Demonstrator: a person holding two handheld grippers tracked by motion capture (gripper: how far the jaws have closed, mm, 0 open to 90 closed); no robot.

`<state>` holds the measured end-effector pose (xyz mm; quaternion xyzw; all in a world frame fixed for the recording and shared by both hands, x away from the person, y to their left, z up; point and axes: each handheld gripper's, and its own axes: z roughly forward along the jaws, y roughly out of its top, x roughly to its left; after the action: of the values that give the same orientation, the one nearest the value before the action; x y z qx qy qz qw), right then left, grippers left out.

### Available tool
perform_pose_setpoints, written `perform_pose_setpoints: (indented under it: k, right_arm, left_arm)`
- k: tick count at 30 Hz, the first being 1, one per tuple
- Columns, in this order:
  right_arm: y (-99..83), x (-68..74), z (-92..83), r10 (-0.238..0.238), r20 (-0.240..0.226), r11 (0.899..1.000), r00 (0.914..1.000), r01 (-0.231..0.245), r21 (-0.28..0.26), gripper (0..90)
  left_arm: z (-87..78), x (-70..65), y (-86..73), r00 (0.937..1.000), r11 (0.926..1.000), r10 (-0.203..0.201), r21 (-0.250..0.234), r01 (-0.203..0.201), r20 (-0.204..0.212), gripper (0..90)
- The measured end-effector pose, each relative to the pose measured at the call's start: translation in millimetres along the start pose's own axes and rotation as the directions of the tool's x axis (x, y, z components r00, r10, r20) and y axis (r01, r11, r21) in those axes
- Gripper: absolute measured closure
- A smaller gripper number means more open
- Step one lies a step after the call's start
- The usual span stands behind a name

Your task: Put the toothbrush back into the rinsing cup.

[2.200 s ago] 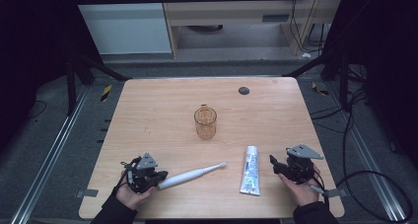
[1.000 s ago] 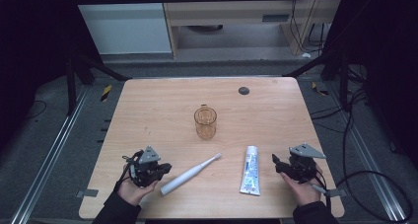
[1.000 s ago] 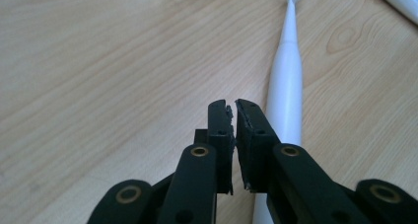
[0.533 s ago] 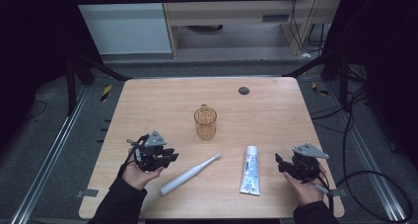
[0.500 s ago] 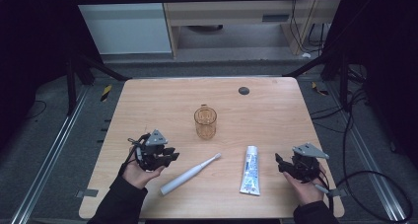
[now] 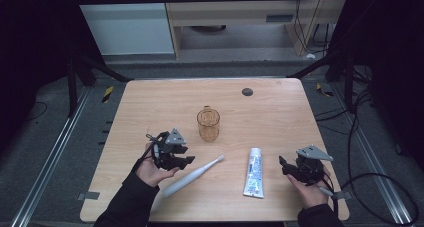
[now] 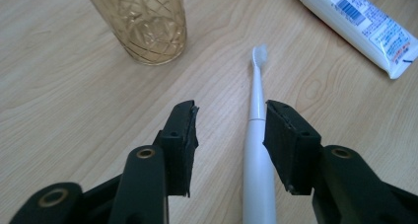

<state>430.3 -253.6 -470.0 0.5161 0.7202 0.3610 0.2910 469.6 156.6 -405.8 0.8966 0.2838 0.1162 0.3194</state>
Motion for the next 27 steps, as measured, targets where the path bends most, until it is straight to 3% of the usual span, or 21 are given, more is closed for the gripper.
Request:
perform_pose_setpoints:
  k: [11,27]
  right_arm:
    - [0.2,2.2,2.1,-0.012,-0.008,1.000,0.9999,0.012,0.011,30.3]
    - [-0.6,0.9,4.5,-0.008,-0.023,1.000,0.9997,0.009,0.028,31.0]
  left_arm:
    - [27.5,-12.6,5.3,0.9985,0.9930,0.047,0.107,-0.050,0.027,47.8]
    - [54.7,-17.0,-0.8,0.9966,0.9762,0.047,0.208,-0.060,0.068,48.3]
